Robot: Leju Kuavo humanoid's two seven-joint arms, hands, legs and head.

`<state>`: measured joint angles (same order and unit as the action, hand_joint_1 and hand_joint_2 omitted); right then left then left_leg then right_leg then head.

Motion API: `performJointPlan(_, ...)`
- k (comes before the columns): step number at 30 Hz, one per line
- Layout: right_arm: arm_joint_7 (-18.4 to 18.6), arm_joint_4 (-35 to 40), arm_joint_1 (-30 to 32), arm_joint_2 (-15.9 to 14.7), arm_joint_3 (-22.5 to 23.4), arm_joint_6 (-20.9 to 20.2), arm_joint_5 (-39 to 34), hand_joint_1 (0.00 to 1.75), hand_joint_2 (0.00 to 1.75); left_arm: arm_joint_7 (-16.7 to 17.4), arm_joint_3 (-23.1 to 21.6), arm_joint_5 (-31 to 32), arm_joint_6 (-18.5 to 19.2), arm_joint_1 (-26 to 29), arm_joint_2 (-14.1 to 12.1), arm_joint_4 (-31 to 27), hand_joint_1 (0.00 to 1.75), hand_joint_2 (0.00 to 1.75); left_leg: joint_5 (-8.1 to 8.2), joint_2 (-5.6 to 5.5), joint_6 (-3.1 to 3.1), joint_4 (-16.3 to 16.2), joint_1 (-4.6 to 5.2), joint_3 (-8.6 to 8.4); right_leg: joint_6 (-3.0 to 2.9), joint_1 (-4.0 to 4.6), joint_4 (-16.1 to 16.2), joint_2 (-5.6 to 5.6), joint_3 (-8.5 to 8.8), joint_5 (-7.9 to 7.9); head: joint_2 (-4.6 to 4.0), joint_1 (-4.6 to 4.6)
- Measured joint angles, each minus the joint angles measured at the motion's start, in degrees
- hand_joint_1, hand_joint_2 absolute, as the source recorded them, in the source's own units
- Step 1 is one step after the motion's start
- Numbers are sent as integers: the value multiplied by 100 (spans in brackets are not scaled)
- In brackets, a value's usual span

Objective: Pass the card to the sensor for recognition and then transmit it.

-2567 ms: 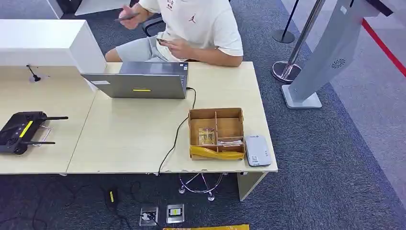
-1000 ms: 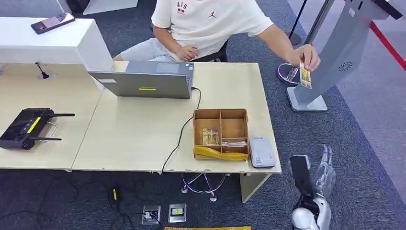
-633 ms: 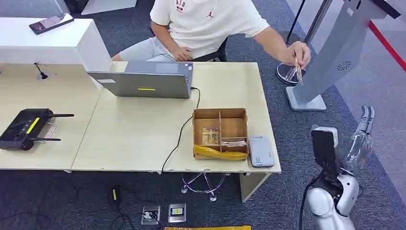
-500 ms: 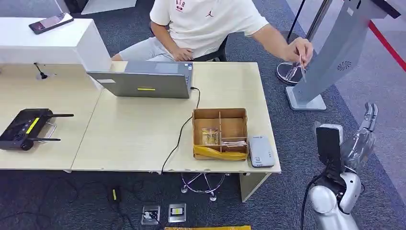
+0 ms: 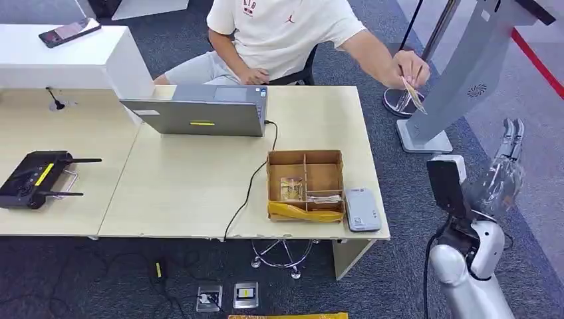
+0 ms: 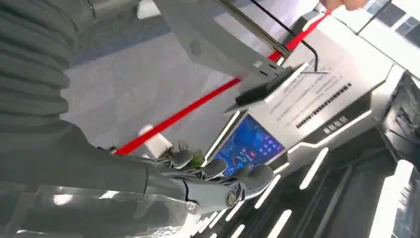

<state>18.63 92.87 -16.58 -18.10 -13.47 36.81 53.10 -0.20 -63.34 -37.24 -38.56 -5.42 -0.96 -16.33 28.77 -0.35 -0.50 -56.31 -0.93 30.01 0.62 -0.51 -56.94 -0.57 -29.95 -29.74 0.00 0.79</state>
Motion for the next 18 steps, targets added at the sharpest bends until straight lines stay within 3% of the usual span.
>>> performJointPlan(10, 415, -483, -1648, -282, -1695, -865, -129, 0, 175, 42, -293, 2, 11, -137, -52, -85, 0, 175, -7, -10, 2, 0, -1, 6, -1, 1, -4, -3, -4, 0, 0, -2)
performJointPlan(18, 277, -1200, -2324, -251, -2760, -802, -503, 0, 175, 48, -404, -24, 2, -157, -79, -87, 0, 175, -6, -12, 2, 0, -1, 12, -1, 1, -3, -7, -6, -1, 0, 0)
